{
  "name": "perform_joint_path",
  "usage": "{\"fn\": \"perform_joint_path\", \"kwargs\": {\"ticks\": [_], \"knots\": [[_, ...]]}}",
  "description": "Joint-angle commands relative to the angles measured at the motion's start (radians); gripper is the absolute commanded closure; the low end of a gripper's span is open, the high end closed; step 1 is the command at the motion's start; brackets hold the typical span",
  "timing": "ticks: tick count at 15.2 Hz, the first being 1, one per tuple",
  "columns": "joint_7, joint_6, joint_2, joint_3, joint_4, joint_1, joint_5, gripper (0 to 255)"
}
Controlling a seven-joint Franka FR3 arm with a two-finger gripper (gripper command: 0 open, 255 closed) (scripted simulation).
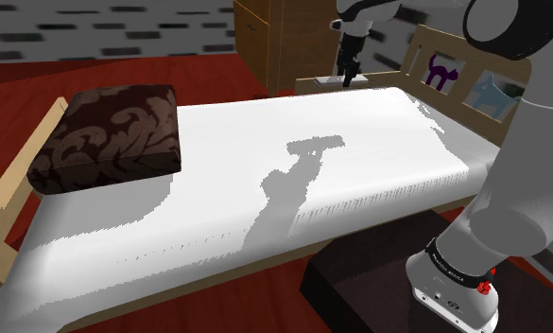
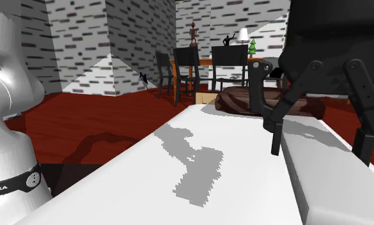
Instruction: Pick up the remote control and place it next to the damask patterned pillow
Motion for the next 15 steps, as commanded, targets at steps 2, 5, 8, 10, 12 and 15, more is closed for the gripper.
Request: {"fn": "perform_joint_path", "kwargs": {"ticks": [2, 5, 8, 10, 12, 15], "knots": [[0.003, -0.040, -0.006, -0.001, 0.035, 0.000, -0.004, 255], [0.005, -0.079, -0.008, -0.003, 0.072, -0.002, -0.005, 255], [0.006, -0.120, -0.009, -0.004, 0.112, -0.004, -0.006, 255], [0.006, -0.141, -0.008, -0.004, 0.134, -0.005, -0.006, 255], [0.054, -0.123, -0.054, 0.008, 0.075, 0.032, -0.027, 255], [0.128, -0.103, -0.114, 0.032, 0.000, 0.083, -0.055, 255]]}}
